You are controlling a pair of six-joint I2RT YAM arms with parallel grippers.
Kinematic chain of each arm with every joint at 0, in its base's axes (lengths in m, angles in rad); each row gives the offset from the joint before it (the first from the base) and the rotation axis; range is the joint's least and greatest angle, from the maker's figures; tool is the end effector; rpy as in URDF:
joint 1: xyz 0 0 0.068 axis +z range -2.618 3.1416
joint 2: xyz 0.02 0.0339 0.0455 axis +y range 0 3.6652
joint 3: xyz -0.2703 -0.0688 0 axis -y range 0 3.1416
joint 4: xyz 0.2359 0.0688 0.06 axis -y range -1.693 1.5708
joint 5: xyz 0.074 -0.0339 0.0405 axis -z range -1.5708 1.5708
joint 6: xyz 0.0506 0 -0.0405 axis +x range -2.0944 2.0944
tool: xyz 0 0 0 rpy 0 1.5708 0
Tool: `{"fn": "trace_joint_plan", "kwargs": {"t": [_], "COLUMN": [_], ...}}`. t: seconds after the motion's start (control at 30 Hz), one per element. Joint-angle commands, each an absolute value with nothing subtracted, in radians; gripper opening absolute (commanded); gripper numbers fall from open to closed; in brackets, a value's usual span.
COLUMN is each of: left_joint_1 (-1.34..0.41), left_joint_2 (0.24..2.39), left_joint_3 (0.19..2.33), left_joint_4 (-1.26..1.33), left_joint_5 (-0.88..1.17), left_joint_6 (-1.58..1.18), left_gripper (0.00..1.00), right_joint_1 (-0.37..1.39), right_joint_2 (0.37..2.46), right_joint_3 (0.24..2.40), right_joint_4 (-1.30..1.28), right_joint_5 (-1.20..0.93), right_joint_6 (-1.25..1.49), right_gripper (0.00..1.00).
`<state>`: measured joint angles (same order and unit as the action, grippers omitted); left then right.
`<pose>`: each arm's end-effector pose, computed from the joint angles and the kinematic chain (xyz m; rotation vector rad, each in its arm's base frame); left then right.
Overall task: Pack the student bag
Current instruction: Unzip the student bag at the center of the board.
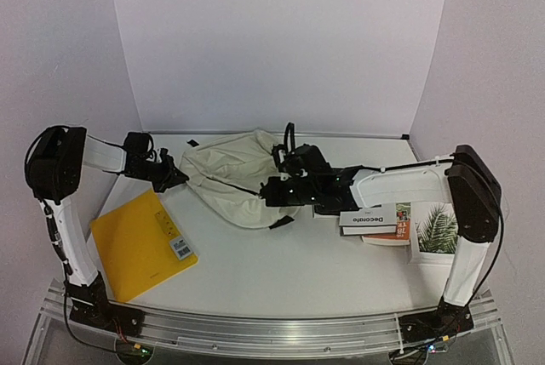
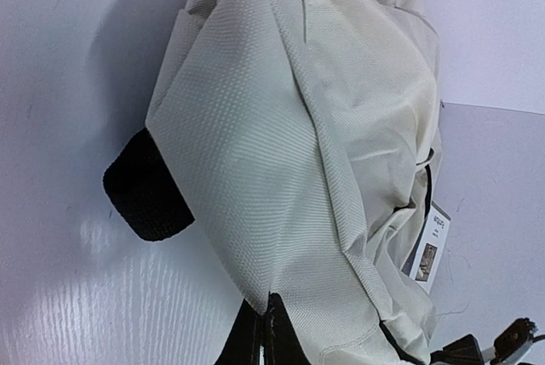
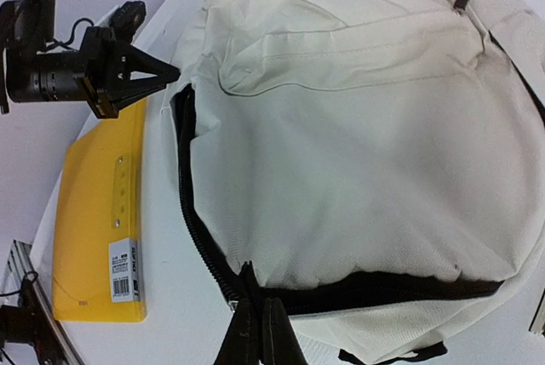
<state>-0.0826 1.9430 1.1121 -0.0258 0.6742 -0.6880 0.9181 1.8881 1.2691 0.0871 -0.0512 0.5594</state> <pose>0.3921 -0.0642 0.1457 -0.4308 2.4700 -1.1560 0.2643 0.3500 0.2191 -0.4330 2.2039 0.9073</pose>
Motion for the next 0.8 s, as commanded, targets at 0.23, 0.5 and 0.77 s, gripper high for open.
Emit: {"fn": "trace_joint_plan", "kwargs": {"t": [0.23,0.5,0.77], "left_joint_1": [-0.032,-0.216,-0.397], "left_joint_2": [1.864,1.637,1.554], "left_joint_3": [1.130,0.954,0.868], "left_joint_4": [0.006,-0.058,0.042], "left_joint_5": [0.508,0.410,0.396], "left_joint_6": [-0.656,-0.800,-1.006], "left_gripper": [0.60,0.72,0.75], "right_joint_1": [0.891,0.906,0.915], "right_joint_2": [1.859,1.897,1.920], "right_joint_3": [1.276,1.296,1.296], "right_joint_4": [0.142,0.161,0.174], "right_joint_5": [-0.235,-0.257,-0.264], "right_joint_6": [0.548,0.531,0.529], "right_gripper": [0.00,0.00,0.00]}}
